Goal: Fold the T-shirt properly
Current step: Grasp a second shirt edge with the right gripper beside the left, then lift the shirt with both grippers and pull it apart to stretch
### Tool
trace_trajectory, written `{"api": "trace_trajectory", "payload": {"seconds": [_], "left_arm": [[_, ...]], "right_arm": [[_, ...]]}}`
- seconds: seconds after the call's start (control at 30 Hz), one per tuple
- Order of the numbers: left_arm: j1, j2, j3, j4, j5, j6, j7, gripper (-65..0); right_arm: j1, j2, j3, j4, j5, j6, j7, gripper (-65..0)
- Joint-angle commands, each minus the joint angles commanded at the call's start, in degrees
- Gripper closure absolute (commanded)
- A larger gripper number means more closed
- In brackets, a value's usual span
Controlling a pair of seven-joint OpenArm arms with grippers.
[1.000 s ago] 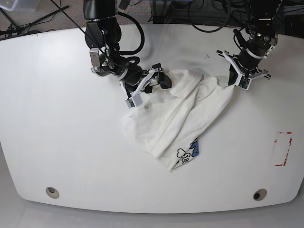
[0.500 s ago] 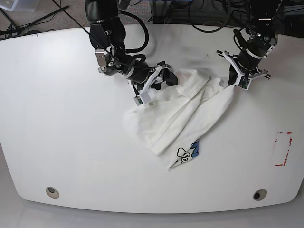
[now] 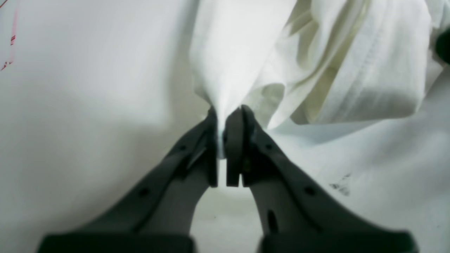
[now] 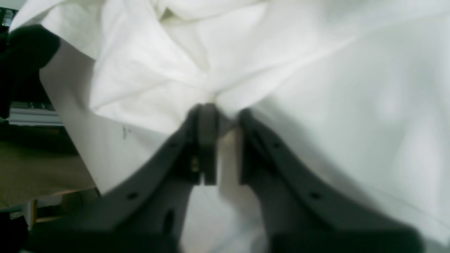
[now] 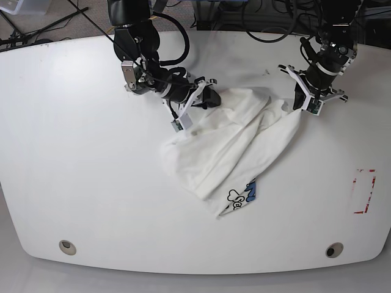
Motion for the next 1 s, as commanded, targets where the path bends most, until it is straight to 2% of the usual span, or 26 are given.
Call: {"api": "trace_trajectory", "payload": {"seconds": [0.17,0.3,0.5,0.73,0.8,0.9,1.0], "left_arm": [[0.0,0.0,0.0,0.0,0.0,0.0,0.0,0.0],[0.0,0.0,0.0,0.7,-0.4,0.0,0.0,0.0],[0.0,0.0,0.0,2.9,-0.5,0.0,0.0,0.0],[-1.1,0.0,-0.1,5.3,-0.1,0.3,0.1,0.0],[-2.1,0.0,-1.0,5.2,0.0,1.6,0.2,0.0],[-4.2,0.0,-3.4,5.3,-0.2,3.3,4.2,0.0],[-8.1,0.0,-5.2,5.5,-0.4,3.2,8.7,0.0]], "right_arm": [[-0.2,1.4,0.0,2.1,0.1,0.0,0.0,0.0],[-2.0,3.8,0.4,9.2,0.1,0.0,0.0,0.0],[-2.6,9.8,0.7,19.2,0.1,0.0,0.1,0.0],[-0.8,13.5,9.3,21.9,0.3,0.0,0.3,0.0],[0.6,14.8,11.2,21.8,0.4,0.0,0.3,0.0],[3.1,17.1,13.0,21.7,0.2,0.0,0.4,0.0],[6.3,19.9,13.6,19.9,0.6,0.09,0.4,0.0]]}}
